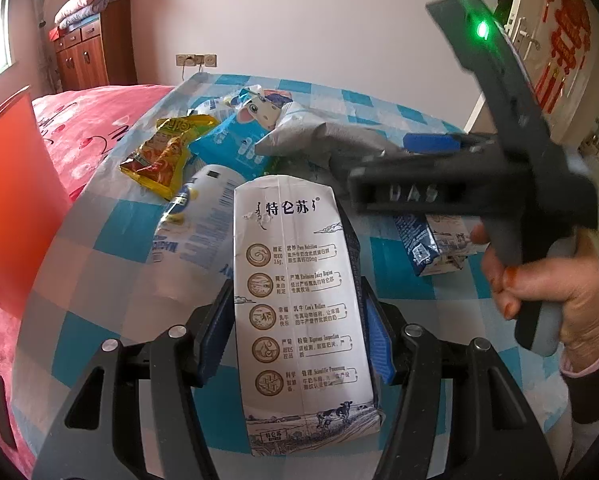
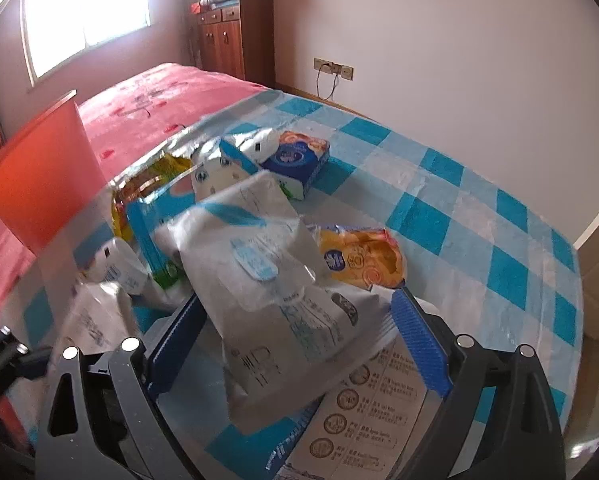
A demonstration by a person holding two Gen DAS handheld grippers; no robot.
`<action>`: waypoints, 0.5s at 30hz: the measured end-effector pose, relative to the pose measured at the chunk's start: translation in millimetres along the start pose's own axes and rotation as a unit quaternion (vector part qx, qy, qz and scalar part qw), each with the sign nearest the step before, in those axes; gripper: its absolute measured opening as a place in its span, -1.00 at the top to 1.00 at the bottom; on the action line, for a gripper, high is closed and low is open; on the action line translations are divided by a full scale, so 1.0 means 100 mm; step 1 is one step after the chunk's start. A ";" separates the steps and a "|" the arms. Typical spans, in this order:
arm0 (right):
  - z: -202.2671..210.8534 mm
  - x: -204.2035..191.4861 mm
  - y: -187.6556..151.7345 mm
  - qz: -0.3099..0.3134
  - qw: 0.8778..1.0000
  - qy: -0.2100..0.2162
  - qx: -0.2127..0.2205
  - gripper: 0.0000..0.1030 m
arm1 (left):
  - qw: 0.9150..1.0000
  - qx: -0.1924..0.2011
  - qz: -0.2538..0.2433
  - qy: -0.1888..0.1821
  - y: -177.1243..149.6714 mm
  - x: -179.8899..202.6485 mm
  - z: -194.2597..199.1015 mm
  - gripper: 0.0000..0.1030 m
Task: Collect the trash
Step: 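Grasp the white milk carton with the left gripper while the right grasps the white wipe pack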
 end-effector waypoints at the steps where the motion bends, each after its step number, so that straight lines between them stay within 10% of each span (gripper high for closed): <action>1: 0.00 -0.02 -0.02 0.003 1.000 -0.004 -0.001 -0.51 | 1.000 0.001 0.000 -0.003 0.00 0.00 0.02 -0.16; 15: 0.19 -0.08 -0.12 -0.012 0.999 -0.027 0.023 0.21 | 1.000 0.027 -0.001 -0.013 -0.01 -0.10 0.32 -0.16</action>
Point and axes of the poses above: each gripper's, at about its wrist camera, not at the fingertips, and z roughly against the way its jaws point, x to its right, y to its top, the point moved 1 cm from there along -z, roughly the way its jaws point, and after that the axes turned 4 degrees about z, right-handed, at the moved point
